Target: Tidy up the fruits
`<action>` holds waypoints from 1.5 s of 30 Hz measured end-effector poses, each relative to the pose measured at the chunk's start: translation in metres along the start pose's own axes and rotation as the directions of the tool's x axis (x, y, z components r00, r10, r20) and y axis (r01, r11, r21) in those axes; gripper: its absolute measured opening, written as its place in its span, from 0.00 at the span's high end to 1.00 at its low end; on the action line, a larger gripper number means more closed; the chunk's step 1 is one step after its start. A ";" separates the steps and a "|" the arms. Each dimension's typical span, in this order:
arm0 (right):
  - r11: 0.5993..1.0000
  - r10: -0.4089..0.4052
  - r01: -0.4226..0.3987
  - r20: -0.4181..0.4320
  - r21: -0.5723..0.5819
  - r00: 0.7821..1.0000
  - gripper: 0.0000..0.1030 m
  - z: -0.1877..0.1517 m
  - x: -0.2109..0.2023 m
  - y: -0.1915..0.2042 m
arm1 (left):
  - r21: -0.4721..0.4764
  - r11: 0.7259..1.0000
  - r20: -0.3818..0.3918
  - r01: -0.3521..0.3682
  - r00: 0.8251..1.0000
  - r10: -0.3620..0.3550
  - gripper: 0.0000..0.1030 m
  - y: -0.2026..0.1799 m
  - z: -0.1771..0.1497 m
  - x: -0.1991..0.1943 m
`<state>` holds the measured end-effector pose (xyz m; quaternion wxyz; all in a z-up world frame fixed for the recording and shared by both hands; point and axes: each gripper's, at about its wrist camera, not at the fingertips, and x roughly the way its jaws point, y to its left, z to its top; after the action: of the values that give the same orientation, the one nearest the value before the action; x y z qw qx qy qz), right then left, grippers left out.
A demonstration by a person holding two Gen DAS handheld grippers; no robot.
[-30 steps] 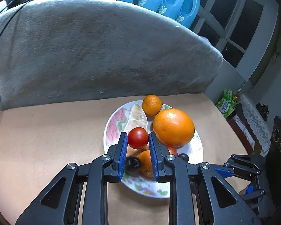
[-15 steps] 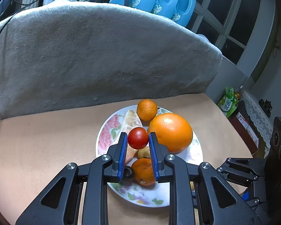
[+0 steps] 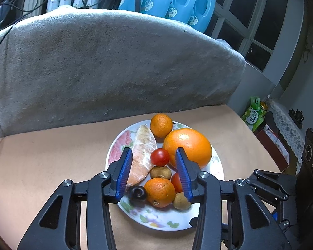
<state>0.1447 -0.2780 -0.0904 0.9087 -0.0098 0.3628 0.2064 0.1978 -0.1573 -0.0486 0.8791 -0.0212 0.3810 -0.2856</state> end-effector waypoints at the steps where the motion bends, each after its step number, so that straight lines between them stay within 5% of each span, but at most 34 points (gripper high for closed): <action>1: 1.000 -0.002 0.002 0.000 -0.001 1.000 0.49 0.000 0.000 0.000 | 0.002 1.000 0.000 -0.002 1.000 0.002 0.60 0.000 0.000 0.000; 5: 1.000 -0.010 0.010 0.008 -0.002 1.000 0.37 0.000 -0.002 0.000 | 0.004 1.000 0.008 -0.008 1.000 0.008 0.45 -0.002 0.000 -0.001; 11: 1.000 -0.025 0.025 0.018 -0.004 1.000 0.22 -0.001 -0.005 0.000 | 0.005 1.000 0.008 -0.015 1.000 0.015 0.34 -0.005 0.001 -0.002; 20: 0.999 -0.049 0.050 0.024 -0.015 0.999 0.11 -0.001 -0.010 0.002 | -0.011 0.999 -0.001 -0.045 0.999 0.045 0.23 -0.002 0.000 -0.002; 45: 0.986 -0.164 0.166 0.083 -0.013 0.983 0.02 0.000 -0.036 0.007 | 0.005 0.995 0.057 -0.104 0.993 0.104 0.23 0.003 -0.024 -0.048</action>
<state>0.1186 -0.2854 -0.0651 0.9366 -0.0406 0.3210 0.1342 0.1567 -0.1261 -0.0347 0.9034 -0.0060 0.3552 -0.2402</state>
